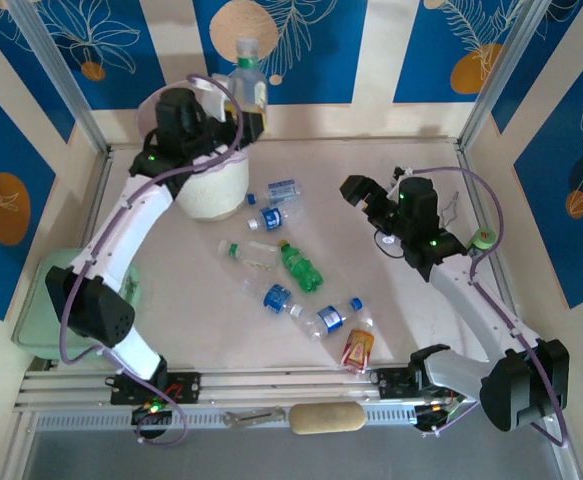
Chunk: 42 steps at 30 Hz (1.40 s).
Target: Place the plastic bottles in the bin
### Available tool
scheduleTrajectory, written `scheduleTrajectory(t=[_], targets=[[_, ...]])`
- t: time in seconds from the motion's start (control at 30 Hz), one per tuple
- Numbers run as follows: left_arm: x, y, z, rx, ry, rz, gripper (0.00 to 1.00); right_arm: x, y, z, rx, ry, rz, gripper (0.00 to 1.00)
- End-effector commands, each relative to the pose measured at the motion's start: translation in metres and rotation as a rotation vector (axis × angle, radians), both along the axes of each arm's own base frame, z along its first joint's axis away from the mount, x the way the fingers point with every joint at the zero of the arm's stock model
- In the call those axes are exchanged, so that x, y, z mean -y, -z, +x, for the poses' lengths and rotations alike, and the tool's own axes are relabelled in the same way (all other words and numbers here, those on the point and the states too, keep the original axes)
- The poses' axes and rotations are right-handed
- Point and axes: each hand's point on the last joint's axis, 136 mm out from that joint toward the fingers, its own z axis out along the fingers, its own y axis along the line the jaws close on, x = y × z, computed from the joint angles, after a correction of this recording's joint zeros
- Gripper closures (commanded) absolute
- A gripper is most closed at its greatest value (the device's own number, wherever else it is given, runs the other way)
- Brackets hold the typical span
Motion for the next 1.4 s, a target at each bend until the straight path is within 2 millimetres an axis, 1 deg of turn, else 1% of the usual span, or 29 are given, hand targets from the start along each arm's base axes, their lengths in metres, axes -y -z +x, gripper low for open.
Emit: scheduleTrajectory(t=[0.0,0.03,0.1,0.13,0.2,0.27,0.33,0.43,0.5,0.6,0.7,0.87,1.03,1.17,1.37], targets=[[-0.040,0.004,0.033,0.012,-0.117,0.081,0.42,0.007,0.009,-0.006,-0.030,0.022,-0.008,0.01],[-0.051,0.001,0.040,0.018,-0.144,0.077,0.43,0.007,0.011,-0.007,-0.036,0.021,-0.010,0.01],[-0.070,0.000,0.054,0.023,-0.194,0.086,0.43,0.008,0.014,-0.007,-0.041,0.023,-0.014,0.01],[-0.079,0.000,0.060,0.022,-0.219,0.094,0.43,0.008,0.015,-0.007,-0.045,0.023,-0.014,0.01],[-0.095,0.008,0.073,0.003,-0.263,0.104,0.42,0.007,0.017,-0.006,-0.049,0.020,-0.013,0.01],[-0.107,0.019,0.082,-0.035,-0.289,0.102,0.42,0.006,0.022,-0.005,-0.061,0.018,-0.010,0.01],[-0.118,0.038,0.090,-0.086,-0.312,0.106,0.42,0.003,0.026,-0.004,-0.075,0.010,-0.003,0.01],[-0.126,0.068,0.097,-0.163,-0.334,0.138,0.42,0.000,0.031,-0.003,-0.093,0.001,0.005,0.01],[-0.130,0.087,0.099,-0.202,-0.347,0.162,0.42,0.000,0.032,-0.003,-0.096,-0.001,0.004,0.01],[-0.132,0.109,0.100,-0.245,-0.353,0.188,0.42,-0.001,0.033,-0.003,-0.098,-0.002,0.002,0.01],[-0.134,0.122,0.100,-0.273,-0.359,0.205,0.42,-0.002,0.032,-0.002,-0.098,-0.003,0.003,0.01],[-0.134,0.137,0.100,-0.312,-0.354,0.218,0.39,-0.004,0.034,-0.001,-0.105,-0.006,0.000,0.01],[-0.133,0.145,0.099,-0.335,-0.348,0.218,0.28,-0.006,0.034,0.000,-0.107,-0.013,0.002,0.01],[-0.133,0.145,0.099,-0.337,-0.347,0.212,0.21,-0.007,0.034,0.000,-0.106,-0.014,-0.002,0.01],[-0.130,0.140,0.097,-0.332,-0.334,0.197,0.18,-0.009,0.038,-0.001,-0.123,-0.019,-0.008,0.01]])
